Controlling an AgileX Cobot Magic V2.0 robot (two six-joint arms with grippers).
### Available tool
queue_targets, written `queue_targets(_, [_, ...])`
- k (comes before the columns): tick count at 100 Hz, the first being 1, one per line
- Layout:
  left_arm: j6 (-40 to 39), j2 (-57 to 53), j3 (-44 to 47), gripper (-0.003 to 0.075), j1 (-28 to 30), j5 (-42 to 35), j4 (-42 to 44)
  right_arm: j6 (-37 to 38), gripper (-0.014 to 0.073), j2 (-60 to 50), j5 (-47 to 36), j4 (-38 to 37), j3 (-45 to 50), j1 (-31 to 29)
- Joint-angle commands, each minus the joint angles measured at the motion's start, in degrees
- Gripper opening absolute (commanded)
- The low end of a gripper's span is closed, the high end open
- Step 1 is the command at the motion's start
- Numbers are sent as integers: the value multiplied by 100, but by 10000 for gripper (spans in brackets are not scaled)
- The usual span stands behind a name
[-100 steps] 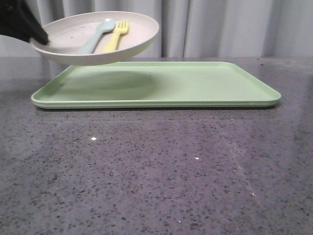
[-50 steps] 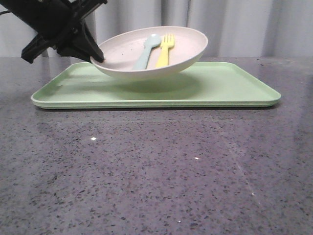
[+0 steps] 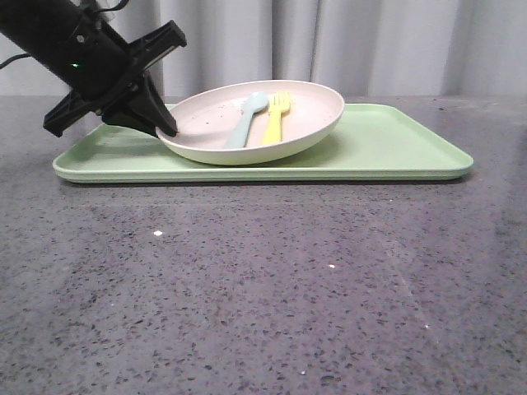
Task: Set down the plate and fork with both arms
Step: 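Lower the plate onto the tray and open the left gripper, then raise the left gripper away from the plate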
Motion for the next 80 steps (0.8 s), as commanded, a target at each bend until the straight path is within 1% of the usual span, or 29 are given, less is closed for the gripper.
queue_targets(1, [-54, -303, -191, -8, -43, -158, -265, -16, 516, 63, -444, -107, -149, 7])
queue_targets(5, [-54, -303, -191, 15, -43, -158, -265, -16, 516, 63, -444, -107, -149, 7])
queue_targets(10, [-54, -303, -191, 69, -43, -169, -265, -16, 516, 63, -444, -107, -149, 7])
queue_targets(22, [-54, -303, -191, 261, -43, -196, -265, -16, 516, 63, -444, -107, -149, 7])
queue_targets(29, [-54, -303, -191, 333, -43, -205, -265, -16, 516, 63, -444, -107, -149, 7])
queue_targets(34, [-54, -303, -191, 349, -43, -210, -265, -16, 516, 63, -444, -107, -149, 7])
queue_targets(58, [-54, -497, -191, 347, -30, -243, -175, -16, 516, 63, -490, -100, -149, 13])
queue_targets(80, [-54, -1220, 6, 347, -21, -225, 692, -16, 516, 148, -405, -100, -232, 405])
